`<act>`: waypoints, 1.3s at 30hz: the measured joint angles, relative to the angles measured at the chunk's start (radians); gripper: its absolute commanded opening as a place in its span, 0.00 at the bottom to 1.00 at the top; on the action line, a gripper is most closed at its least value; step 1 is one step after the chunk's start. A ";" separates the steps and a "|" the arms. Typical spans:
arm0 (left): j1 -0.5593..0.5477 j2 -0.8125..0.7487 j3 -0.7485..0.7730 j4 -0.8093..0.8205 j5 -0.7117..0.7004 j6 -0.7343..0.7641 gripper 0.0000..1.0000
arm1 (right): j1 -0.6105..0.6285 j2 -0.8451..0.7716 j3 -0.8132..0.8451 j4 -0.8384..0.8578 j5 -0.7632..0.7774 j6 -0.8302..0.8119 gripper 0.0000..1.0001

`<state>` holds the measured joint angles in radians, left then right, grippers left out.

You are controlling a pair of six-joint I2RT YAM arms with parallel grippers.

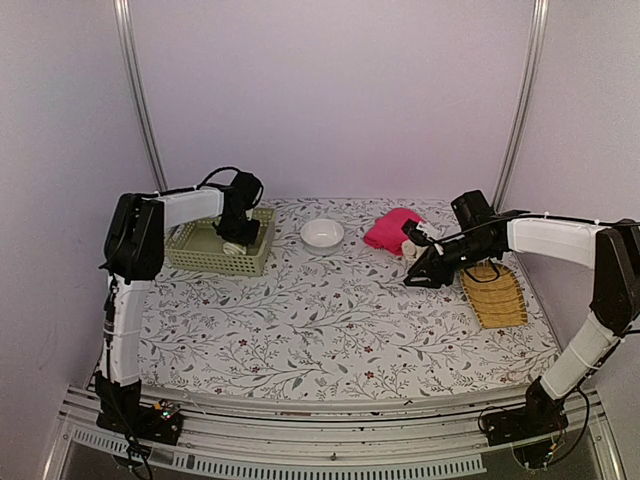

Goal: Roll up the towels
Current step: Place the towel in the bin.

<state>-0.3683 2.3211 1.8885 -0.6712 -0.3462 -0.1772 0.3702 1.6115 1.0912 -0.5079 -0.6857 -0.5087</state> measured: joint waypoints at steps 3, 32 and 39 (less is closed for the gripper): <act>0.000 0.003 0.003 0.001 0.034 -0.009 0.00 | 0.000 0.006 0.000 0.000 0.000 0.000 0.40; 0.013 0.003 -0.019 0.084 0.382 -0.109 0.17 | 0.000 0.027 0.000 -0.008 -0.004 -0.003 0.40; 0.020 0.003 -0.024 0.086 0.410 -0.107 0.27 | 0.000 0.030 0.000 -0.008 -0.004 -0.003 0.40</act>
<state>-0.3485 2.3241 1.8645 -0.5850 0.0635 -0.2844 0.3702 1.6413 1.0912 -0.5163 -0.6899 -0.5121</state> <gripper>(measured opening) 0.247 0.399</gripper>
